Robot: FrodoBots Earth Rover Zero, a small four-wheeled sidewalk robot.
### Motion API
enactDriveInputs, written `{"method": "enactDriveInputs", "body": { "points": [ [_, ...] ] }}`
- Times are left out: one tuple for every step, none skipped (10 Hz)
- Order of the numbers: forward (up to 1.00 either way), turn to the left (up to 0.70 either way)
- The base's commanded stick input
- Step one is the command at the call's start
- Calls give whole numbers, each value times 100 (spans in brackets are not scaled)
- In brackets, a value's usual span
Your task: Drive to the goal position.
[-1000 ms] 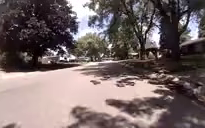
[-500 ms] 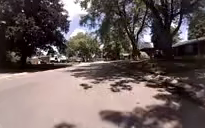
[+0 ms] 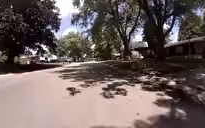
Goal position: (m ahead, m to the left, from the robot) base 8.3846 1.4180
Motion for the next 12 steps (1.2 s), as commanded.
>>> {"method": "enactDriveInputs", "body": {
  "points": [
    [70,0],
    [70,0],
    [70,0],
    [70,0],
    [70,0],
    [70,0],
    [70,0],
    [70,0],
    [70,0],
    [70,0],
    [70,0],
    [70,0]
  ]
}}
